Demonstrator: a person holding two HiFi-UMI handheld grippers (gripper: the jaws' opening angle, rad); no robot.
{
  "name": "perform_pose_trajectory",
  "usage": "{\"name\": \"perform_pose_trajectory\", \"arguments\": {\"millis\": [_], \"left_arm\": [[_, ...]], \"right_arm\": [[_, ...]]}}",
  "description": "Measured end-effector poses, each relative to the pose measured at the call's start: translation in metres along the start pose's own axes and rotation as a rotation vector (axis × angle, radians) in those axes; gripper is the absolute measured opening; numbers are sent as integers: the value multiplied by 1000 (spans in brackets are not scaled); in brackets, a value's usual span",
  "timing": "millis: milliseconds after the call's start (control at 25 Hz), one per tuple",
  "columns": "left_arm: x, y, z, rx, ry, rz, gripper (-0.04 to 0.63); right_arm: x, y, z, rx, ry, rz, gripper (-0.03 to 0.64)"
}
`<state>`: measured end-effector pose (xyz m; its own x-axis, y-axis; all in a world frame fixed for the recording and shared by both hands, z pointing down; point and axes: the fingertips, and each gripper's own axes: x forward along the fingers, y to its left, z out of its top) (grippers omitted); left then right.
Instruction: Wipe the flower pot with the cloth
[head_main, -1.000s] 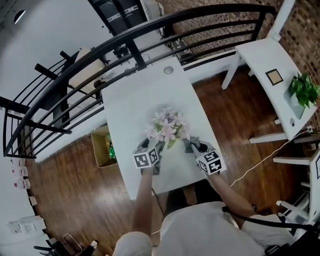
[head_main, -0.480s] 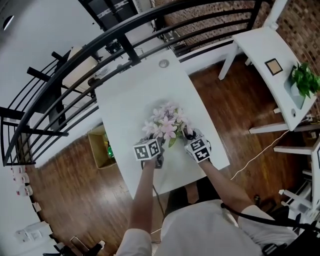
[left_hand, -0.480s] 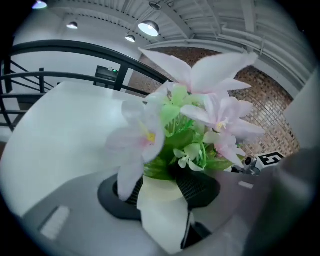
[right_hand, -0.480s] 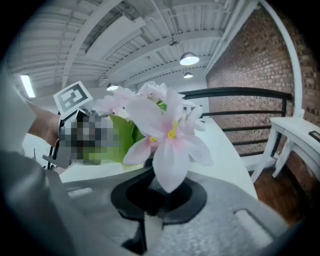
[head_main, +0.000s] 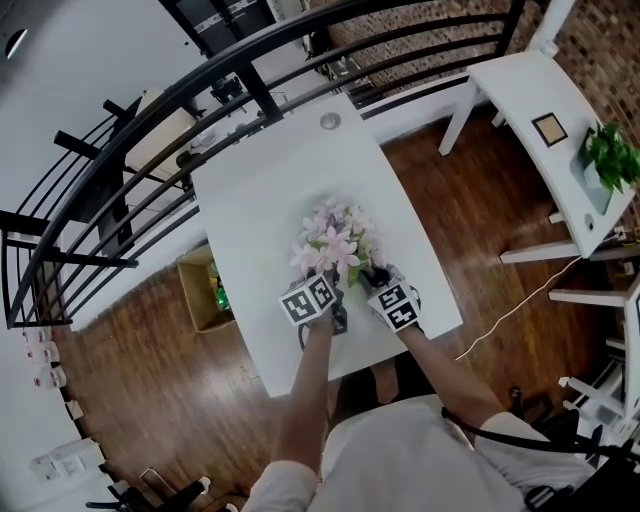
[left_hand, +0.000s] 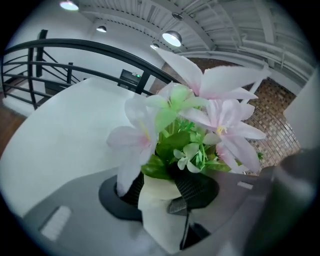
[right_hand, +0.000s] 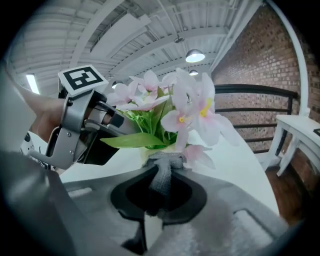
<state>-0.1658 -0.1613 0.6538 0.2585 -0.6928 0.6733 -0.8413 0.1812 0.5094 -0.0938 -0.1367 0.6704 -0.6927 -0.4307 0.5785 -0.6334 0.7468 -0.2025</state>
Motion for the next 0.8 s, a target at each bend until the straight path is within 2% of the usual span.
{"name": "perform_pose_trajectory", "arguments": {"millis": [240,600,720,800], "left_arm": [[-10,-7,-17,-45,-13,4,221],[-22,-7,-31,-74,-47,38,230],[-26,-9,-35,-56,-23,33,229],[-24,-19,-47,6,24,-1,203]], "right_arm": [[-6,-6,-4,-1,2,-7,6],[-8,6,-9,7,0,0,6],[-7,17,-9,2,2,17,6],[-7,19,-11,-12,3,20,6]]}}
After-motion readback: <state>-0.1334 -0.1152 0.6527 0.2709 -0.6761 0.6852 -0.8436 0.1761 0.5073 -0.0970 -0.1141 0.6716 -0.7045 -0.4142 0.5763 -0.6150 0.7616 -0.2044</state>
